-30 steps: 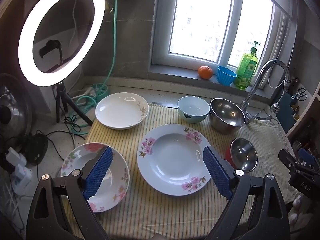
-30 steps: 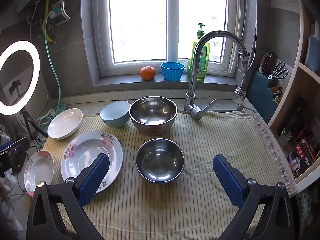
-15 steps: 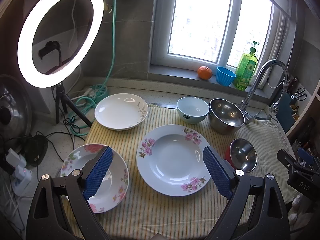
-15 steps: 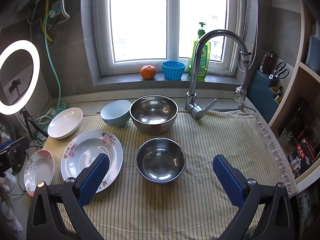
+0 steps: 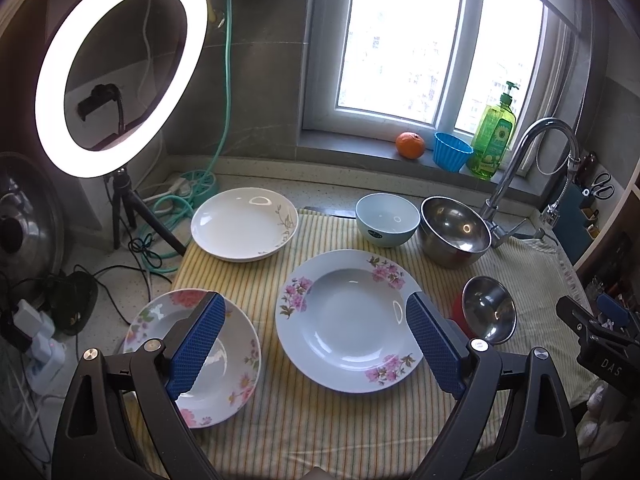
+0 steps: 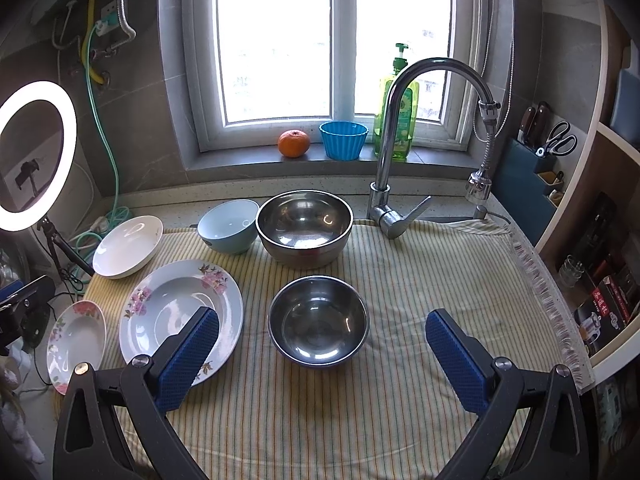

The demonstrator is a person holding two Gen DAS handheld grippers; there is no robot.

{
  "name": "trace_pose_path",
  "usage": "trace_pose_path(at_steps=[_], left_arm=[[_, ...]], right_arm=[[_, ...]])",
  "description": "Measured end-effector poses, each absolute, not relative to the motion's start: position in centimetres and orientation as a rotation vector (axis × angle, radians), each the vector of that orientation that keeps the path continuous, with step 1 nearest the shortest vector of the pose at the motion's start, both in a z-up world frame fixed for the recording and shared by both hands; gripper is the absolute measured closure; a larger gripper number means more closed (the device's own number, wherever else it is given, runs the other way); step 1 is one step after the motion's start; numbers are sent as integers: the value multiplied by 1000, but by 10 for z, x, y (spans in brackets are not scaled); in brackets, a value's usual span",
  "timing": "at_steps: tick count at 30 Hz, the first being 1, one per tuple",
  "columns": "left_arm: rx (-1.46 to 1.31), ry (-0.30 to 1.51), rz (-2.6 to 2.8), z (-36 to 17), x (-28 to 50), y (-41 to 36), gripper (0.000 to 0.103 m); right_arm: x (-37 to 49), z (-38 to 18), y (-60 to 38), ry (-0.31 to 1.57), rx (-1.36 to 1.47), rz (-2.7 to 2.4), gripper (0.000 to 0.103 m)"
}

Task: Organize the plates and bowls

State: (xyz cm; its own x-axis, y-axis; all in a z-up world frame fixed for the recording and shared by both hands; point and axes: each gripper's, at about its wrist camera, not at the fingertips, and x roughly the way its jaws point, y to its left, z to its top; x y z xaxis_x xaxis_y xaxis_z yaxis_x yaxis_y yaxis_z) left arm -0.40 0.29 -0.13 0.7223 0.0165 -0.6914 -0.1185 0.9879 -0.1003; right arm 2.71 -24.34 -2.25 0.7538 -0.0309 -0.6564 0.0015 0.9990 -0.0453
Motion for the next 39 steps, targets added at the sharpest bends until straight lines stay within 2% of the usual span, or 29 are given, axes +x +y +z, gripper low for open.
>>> trace_pose_path(at_steps=[39], left_arm=[[-134,759,71,-3,-5,-3,11]], right_arm=[[30,-27,-243,732,-34,-12,1]])
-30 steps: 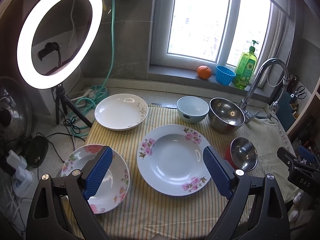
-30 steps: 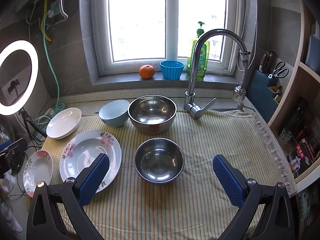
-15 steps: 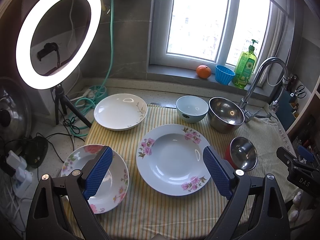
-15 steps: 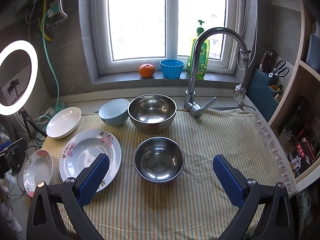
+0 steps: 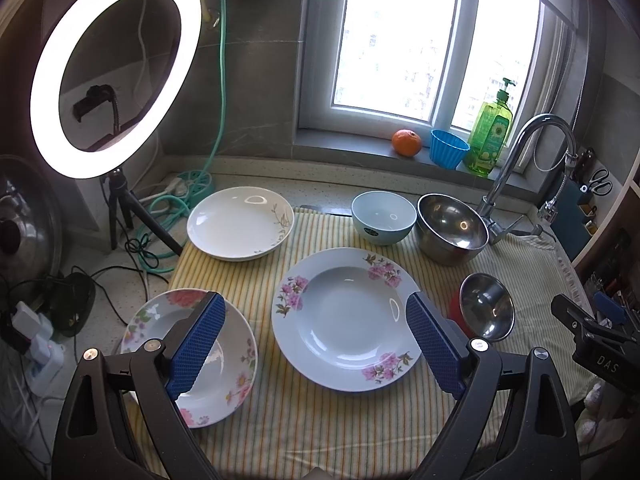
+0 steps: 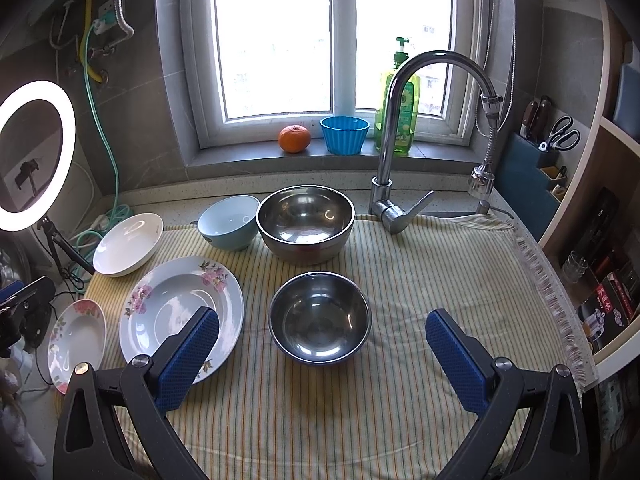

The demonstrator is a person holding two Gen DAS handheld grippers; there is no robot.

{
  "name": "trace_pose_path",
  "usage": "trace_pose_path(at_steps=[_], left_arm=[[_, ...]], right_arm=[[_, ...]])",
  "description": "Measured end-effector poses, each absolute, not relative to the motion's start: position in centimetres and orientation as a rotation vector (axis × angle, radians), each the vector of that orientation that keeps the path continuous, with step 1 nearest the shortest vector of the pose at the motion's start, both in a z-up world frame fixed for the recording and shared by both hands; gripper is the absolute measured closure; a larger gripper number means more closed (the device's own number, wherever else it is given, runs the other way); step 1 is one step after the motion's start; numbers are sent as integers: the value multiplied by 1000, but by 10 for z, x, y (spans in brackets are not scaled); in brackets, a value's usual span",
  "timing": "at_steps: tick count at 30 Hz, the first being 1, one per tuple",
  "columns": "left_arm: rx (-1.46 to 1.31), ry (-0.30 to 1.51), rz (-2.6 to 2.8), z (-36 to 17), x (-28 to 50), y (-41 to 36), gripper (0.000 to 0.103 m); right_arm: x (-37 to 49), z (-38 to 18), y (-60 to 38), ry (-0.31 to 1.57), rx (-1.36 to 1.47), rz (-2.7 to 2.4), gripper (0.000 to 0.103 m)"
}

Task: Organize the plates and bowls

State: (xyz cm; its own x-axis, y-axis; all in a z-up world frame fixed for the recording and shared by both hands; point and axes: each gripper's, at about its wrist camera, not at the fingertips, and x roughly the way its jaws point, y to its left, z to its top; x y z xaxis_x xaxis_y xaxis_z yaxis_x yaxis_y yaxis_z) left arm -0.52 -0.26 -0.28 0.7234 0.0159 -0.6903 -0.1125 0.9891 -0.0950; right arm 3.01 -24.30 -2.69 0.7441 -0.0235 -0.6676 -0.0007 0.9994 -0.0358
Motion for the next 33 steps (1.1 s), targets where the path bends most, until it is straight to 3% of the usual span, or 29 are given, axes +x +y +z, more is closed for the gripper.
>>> trace_pose_path(at_steps=[33], left_arm=[[-135,799,77,-15,7,6,11]], right_arm=[[49,-46,-241,784,-50,-8,1]])
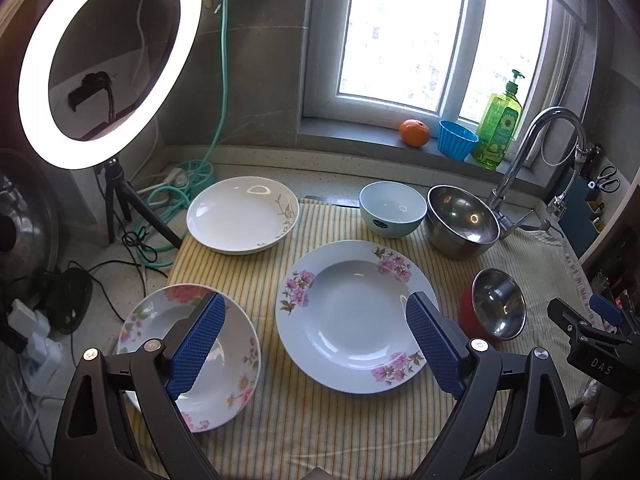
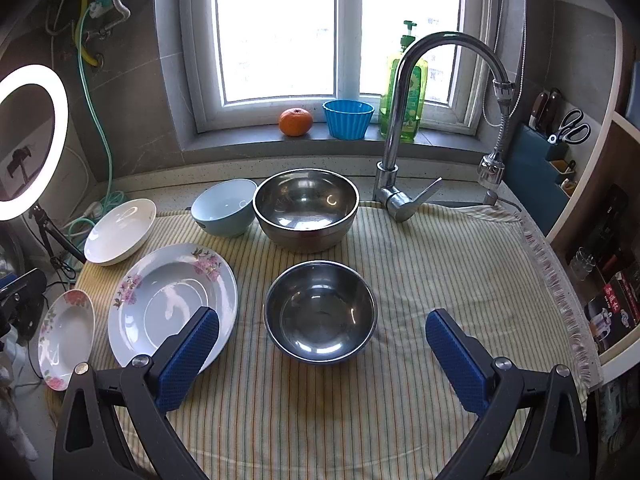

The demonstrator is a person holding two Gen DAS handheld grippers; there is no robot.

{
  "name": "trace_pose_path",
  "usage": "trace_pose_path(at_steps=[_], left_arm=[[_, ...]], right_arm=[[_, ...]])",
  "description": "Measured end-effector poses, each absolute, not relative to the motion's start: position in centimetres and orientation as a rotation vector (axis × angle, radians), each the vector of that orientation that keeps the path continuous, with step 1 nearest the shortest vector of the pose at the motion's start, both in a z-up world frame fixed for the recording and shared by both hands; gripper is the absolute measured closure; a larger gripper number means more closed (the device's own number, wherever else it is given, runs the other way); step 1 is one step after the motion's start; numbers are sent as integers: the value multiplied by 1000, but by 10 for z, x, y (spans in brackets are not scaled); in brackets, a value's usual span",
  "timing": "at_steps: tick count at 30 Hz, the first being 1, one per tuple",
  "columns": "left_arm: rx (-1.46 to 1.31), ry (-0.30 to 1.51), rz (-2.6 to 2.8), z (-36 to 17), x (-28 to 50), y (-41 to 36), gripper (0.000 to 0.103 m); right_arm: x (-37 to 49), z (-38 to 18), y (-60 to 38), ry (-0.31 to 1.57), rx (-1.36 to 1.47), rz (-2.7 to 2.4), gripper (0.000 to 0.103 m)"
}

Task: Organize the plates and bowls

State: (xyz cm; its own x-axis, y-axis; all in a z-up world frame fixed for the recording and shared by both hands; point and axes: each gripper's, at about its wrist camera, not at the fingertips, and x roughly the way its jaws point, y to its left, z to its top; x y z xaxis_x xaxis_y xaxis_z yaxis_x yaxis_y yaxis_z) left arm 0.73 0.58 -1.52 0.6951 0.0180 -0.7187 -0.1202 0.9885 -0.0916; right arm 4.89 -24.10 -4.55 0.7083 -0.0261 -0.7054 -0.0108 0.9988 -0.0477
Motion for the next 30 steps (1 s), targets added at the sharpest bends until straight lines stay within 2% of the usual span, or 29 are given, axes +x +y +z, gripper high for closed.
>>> trace_pose_path(at_steps=[30], left_arm=[[-258,928,111,-61,23,56,12]], right_arm=[[79,-54,-218,784,-46,130,1]])
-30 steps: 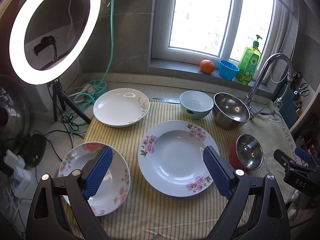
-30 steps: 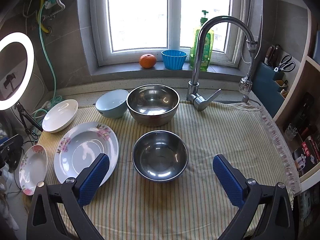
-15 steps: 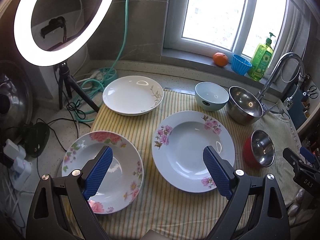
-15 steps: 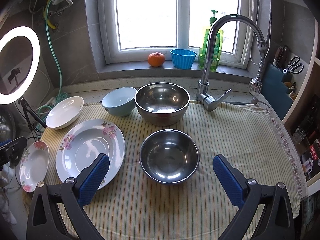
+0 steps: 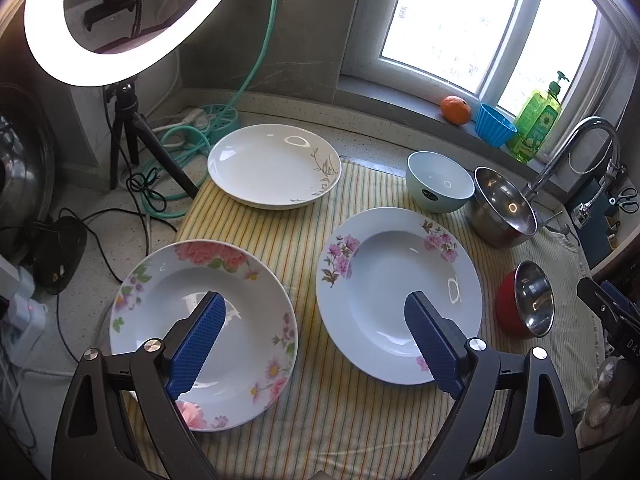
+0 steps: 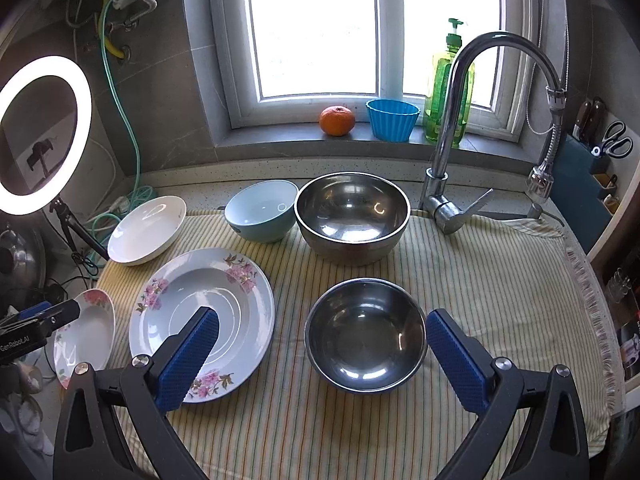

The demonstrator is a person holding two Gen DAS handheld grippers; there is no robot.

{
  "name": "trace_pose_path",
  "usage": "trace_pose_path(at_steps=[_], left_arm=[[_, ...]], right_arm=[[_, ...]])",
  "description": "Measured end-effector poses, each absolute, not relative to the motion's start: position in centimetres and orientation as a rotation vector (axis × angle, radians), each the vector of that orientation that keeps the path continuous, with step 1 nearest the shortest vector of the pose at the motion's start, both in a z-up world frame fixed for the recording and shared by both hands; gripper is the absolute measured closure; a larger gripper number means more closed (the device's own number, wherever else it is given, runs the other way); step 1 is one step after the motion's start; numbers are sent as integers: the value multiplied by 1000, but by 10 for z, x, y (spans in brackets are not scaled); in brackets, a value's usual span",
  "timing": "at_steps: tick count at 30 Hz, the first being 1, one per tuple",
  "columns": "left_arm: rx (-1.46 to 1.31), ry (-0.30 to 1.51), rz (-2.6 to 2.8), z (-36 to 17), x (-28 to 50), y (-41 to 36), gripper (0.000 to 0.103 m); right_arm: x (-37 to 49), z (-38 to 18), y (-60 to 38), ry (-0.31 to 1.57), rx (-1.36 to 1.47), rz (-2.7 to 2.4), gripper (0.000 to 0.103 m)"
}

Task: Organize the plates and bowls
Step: 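Move both grippers toward the rim of the pink-flower deep plate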

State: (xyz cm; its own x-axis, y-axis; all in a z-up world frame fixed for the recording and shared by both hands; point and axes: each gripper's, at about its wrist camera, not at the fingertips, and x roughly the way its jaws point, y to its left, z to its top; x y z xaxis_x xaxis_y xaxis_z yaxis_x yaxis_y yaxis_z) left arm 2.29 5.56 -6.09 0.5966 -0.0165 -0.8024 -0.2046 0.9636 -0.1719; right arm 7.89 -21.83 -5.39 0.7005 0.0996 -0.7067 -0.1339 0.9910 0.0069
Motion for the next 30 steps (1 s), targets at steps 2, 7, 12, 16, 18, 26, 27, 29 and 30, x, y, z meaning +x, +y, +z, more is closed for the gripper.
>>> trace_pose_path(at_steps=[2,7,12,16,18,26,27,29,30], left_arm=[[-265,936,106,-64,23,57,16],[-276,953,87,-69,29,60,26],[-308,981,43,-76,42,65,36],[-342,1018,-2,-86,56,69,45],[-361,1039,-22,-92,64,71,48],[-434,1133,-69,-115,89,79,69],[-443,1143,-73,-117,91,80,70],[-463,1164,-76,-122,95,83,73],[-475,1171,-78,-124,97,85,73]], right_arm=[[86,-54,-216,792,-46,152,1],[102,-60,-209,838,-31,208,24],[121,-78,-205,947,49,287,51],[136,-90,-204,1017,90,329,56],[145,-92,-202,1036,96,341,62],[187,-114,-190,1166,104,407,79],[191,-118,-189,1183,110,409,79],[199,-124,-187,1214,111,411,80],[202,-126,-185,1225,107,410,80]])
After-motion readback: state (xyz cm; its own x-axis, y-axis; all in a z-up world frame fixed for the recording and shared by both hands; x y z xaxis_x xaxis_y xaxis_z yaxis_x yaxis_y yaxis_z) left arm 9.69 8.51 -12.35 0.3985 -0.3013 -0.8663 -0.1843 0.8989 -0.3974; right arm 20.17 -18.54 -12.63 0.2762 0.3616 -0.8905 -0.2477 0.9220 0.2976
